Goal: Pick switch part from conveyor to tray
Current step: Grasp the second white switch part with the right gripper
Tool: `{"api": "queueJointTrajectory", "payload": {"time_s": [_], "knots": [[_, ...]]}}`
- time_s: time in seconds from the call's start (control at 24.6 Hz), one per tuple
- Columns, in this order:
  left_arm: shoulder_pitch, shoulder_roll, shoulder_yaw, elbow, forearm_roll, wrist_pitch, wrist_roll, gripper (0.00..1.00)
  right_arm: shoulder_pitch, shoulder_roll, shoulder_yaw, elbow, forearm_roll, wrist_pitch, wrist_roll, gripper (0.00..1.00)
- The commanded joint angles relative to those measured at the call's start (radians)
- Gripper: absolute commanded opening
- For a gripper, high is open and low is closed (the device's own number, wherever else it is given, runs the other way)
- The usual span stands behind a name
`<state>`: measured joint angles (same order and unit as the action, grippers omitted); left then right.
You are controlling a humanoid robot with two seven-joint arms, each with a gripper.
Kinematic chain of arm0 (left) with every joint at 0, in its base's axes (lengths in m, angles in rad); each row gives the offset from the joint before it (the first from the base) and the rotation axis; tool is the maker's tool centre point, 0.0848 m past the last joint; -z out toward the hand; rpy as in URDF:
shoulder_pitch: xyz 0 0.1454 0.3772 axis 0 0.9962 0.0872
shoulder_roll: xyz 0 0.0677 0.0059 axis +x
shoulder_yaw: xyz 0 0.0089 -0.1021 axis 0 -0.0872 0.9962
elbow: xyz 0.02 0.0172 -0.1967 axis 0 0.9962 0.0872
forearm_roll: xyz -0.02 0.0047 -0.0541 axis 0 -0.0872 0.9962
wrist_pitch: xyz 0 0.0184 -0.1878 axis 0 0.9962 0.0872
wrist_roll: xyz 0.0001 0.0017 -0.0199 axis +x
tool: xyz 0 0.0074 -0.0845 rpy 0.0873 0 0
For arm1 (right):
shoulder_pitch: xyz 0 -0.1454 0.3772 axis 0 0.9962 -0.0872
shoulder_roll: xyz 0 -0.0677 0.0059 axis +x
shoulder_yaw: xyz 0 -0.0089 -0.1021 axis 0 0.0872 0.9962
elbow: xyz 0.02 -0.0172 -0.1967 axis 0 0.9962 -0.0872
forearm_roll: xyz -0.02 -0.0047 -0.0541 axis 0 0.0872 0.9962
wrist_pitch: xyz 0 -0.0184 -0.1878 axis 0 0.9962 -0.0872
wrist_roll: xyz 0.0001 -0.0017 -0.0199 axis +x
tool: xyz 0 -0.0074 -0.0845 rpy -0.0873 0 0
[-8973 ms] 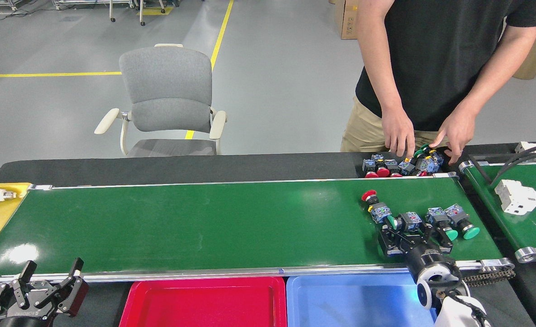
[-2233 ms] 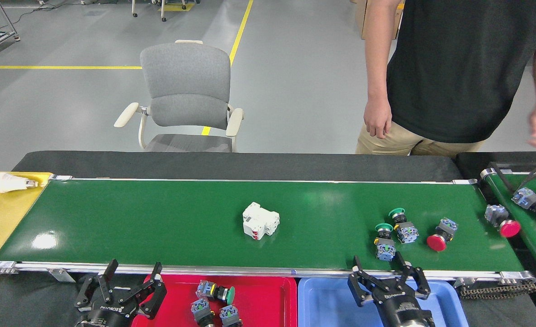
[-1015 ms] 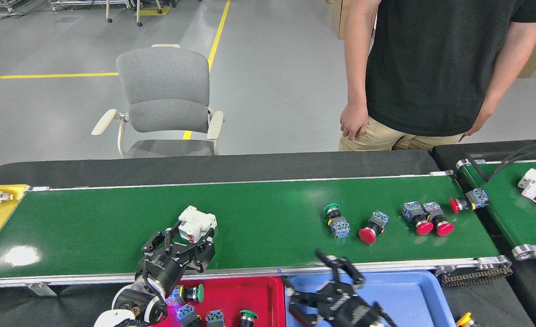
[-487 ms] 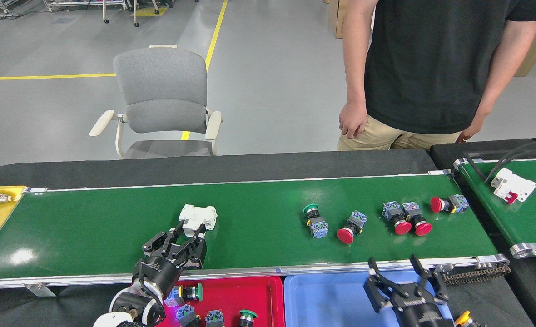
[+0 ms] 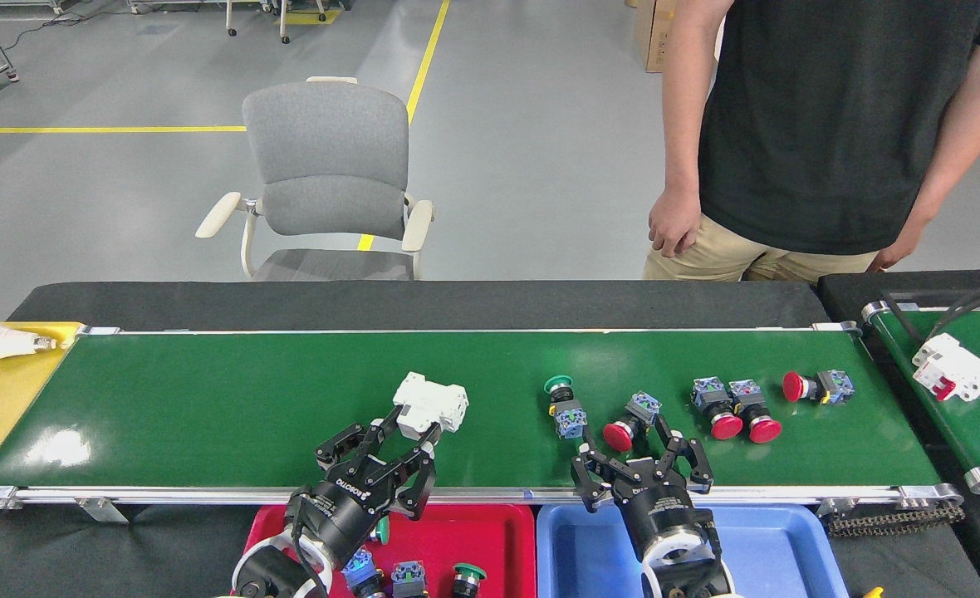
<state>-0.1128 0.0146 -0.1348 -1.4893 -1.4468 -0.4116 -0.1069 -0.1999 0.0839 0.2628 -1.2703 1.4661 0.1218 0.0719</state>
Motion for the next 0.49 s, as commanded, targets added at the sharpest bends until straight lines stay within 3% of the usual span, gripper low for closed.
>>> {"api": "queueJointTrajectory", "payload": {"time_s": [0.0,0.12,0.16,0.45], "knots": [[-0.010,0.005,0.004,-0.016,0.008,-0.004,0.009,0.18,-0.033,0.002,0.001,0.009,-0.004,-0.001,0.015,0.62],[-0.010,0.011,0.006,-0.016,0.009,-0.004,0.009,0.17,-0.055,-0.006,0.001,0.042,-0.007,-0.007,0.020,0.25],[-0.010,0.013,0.008,-0.016,0.011,-0.004,0.009,0.17,-0.061,-0.007,0.001,0.048,-0.007,-0.008,0.022,0.19],[-0.008,0.016,0.011,-0.019,0.032,-0.004,0.009,0.17,-0.069,-0.007,-0.005,0.034,-0.029,-0.008,0.020,0.05]]}}
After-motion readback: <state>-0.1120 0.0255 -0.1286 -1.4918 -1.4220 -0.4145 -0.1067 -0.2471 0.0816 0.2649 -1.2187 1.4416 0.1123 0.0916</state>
